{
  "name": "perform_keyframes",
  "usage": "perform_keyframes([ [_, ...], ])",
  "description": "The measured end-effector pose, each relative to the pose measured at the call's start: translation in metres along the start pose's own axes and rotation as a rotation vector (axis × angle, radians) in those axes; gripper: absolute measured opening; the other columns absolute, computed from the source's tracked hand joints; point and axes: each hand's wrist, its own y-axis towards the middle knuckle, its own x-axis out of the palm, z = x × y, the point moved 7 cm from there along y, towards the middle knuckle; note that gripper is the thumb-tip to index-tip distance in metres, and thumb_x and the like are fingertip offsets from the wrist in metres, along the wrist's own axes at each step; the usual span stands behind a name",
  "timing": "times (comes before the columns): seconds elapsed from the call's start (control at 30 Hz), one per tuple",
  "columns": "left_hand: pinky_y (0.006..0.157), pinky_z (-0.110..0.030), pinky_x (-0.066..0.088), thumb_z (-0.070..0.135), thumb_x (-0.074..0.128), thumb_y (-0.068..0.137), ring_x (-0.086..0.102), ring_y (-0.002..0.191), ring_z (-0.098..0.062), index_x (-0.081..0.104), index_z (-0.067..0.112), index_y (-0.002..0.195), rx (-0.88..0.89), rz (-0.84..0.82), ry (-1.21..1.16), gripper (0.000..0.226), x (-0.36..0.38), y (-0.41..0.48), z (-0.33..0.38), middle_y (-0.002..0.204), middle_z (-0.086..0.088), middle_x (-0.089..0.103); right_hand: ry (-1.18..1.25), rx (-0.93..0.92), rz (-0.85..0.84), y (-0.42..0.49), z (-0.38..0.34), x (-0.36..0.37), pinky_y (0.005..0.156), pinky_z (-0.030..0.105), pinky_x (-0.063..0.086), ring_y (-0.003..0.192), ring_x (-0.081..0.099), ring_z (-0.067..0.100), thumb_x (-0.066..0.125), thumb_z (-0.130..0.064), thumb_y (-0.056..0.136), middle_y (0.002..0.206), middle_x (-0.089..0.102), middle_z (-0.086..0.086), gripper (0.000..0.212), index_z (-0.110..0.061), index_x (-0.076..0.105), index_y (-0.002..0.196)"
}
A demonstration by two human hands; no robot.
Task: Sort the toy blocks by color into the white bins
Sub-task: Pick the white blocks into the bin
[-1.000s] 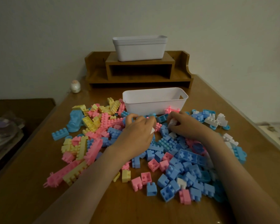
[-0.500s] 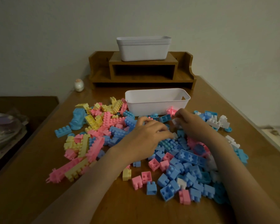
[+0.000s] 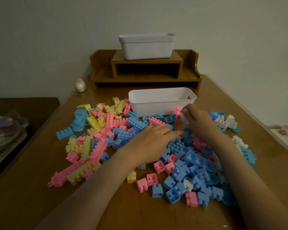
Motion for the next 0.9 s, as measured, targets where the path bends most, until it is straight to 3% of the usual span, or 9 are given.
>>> perform_keyframes([
  [0.1, 0.098, -0.028, 0.029, 0.011, 0.042, 0.097, 0.036, 0.123, -0.017, 0.019, 0.025, 0.149, -0.041, -0.006, -0.022, 0.059, -0.003, 0.0, -0.001, 0.139, 0.002, 0.035, -0.002, 0.031, 0.115, -0.001, -0.002, -0.012, 0.068, 0.028, 0.033, 0.079, 0.047, 0.019, 0.033, -0.021, 0.101, 0.09, 0.052, 0.004, 0.025, -0.004, 0.051, 0.106],
  [0.27, 0.091, -0.028, 0.029, 0.015, 0.041, 0.097, 0.038, 0.109, -0.016, 0.02, 0.028, 0.148, -0.027, 0.0, 0.076, 0.057, -0.003, 0.001, -0.003, 0.12, 0.001, 0.039, -0.086, -0.027, 0.119, -0.001, -0.007, -0.012, 0.082, 0.044, 0.042, 0.081, 0.054, 0.029, 0.039, -0.018, 0.098, 0.093, 0.06, 0.014, 0.021, -0.003, 0.052, 0.103],
  [0.37, 0.091, -0.029, 0.029, 0.016, 0.041, 0.096, 0.037, 0.111, -0.016, 0.029, 0.028, 0.145, -0.057, 0.017, 0.041, 0.051, -0.003, 0.001, -0.006, 0.117, 0.001, 0.039, -0.069, -0.042, 0.116, 0.0, -0.009, -0.011, 0.073, 0.04, 0.046, 0.074, 0.056, 0.028, 0.038, -0.022, 0.099, 0.089, 0.06, 0.011, 0.023, -0.006, 0.053, 0.101],
  [0.47, 0.1, -0.032, 0.029, 0.017, 0.043, 0.095, 0.033, 0.123, -0.017, 0.037, 0.024, 0.14, -0.058, 0.027, 0.032, 0.046, -0.003, 0.001, -0.007, 0.134, 0.002, 0.038, 0.003, -0.06, 0.097, -0.001, -0.015, -0.012, 0.065, 0.033, 0.045, 0.07, 0.054, 0.019, 0.041, -0.026, 0.098, 0.085, 0.059, 0.003, 0.022, -0.01, 0.056, 0.098],
  [0.6, 0.1, -0.034, 0.032, 0.012, 0.045, 0.092, 0.036, 0.126, -0.02, 0.043, 0.019, 0.133, -0.054, 0.062, 0.087, 0.042, -0.008, -0.001, -0.007, 0.139, 0.0, 0.042, 0.041, -0.094, -0.116, -0.003, -0.019, 0.0, 0.059, 0.019, 0.039, 0.071, 0.055, 0.01, 0.05, -0.035, 0.093, 0.079, 0.06, 0.0, 0.019, -0.018, 0.058, 0.09],
  [0.7, 0.098, -0.032, 0.033, 0.012, 0.044, 0.092, 0.038, 0.126, -0.019, 0.043, 0.02, 0.133, -0.084, 0.085, 0.104, 0.042, -0.012, -0.003, -0.009, 0.136, 0.0, 0.045, -0.011, -0.109, -0.26, -0.007, -0.018, 0.011, 0.063, 0.023, 0.041, 0.078, 0.057, 0.019, 0.057, -0.038, 0.088, 0.083, 0.063, 0.004, 0.018, -0.022, 0.06, 0.093],
  [0.9, 0.093, -0.031, 0.035, 0.01, 0.044, 0.093, 0.043, 0.117, -0.02, 0.05, 0.017, 0.127, -0.1, 0.11, 0.073, 0.035, -0.014, -0.003, -0.009, 0.125, -0.002, 0.051, -0.176, -0.08, -0.392, -0.012, -0.017, 0.02, 0.068, 0.021, 0.04, 0.082, 0.052, 0.013, 0.053, -0.04, 0.09, 0.089, 0.055, -0.004, 0.027, -0.025, 0.055, 0.112],
])
